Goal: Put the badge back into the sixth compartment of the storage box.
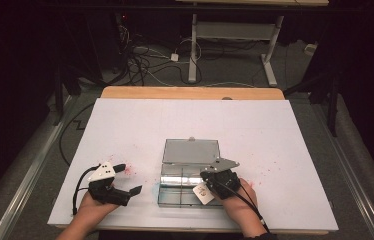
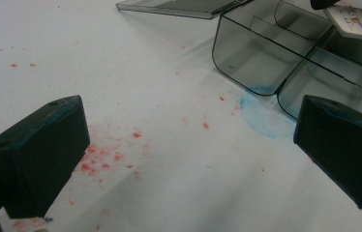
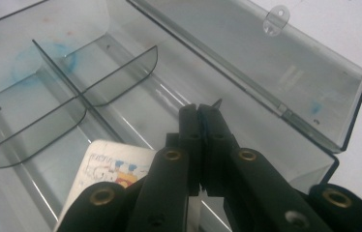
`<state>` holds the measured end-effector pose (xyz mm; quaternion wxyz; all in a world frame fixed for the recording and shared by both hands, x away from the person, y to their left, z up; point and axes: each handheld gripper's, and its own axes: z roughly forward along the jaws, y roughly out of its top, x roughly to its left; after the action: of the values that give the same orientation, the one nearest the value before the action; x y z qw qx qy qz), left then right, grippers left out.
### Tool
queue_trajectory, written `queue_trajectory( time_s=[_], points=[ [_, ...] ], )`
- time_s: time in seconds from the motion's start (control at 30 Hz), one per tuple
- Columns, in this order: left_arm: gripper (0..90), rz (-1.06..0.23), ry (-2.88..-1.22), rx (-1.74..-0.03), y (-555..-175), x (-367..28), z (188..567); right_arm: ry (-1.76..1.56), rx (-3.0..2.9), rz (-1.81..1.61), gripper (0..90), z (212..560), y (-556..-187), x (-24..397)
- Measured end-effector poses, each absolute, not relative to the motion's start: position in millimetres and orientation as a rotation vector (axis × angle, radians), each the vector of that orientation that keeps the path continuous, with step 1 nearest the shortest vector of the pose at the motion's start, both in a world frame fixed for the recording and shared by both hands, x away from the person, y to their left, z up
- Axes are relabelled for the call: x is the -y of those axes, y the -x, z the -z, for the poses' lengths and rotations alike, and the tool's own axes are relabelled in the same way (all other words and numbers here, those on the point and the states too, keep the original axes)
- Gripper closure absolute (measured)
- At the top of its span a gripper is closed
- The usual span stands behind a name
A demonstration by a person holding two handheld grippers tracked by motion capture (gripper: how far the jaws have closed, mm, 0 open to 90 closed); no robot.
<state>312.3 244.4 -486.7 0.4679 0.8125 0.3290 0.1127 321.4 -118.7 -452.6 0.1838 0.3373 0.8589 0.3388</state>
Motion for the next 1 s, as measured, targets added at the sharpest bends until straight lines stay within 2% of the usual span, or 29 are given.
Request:
queue_trajectory(
  time_s=[0.7,1.0],
  points=[
    [0.0,-0.271,-1.995,-0.807,-312.8,-244.3,486.7,-0.973,-2.408,-0.953,88.6,449.8,-304.0,134.7],
    [0.0,-0.272,-1.996,-0.806,-312.7,-244.2,486.7,-0.828,-2.472,-1.025,88.4,439.7,-287.0,103.3]
  ],
)
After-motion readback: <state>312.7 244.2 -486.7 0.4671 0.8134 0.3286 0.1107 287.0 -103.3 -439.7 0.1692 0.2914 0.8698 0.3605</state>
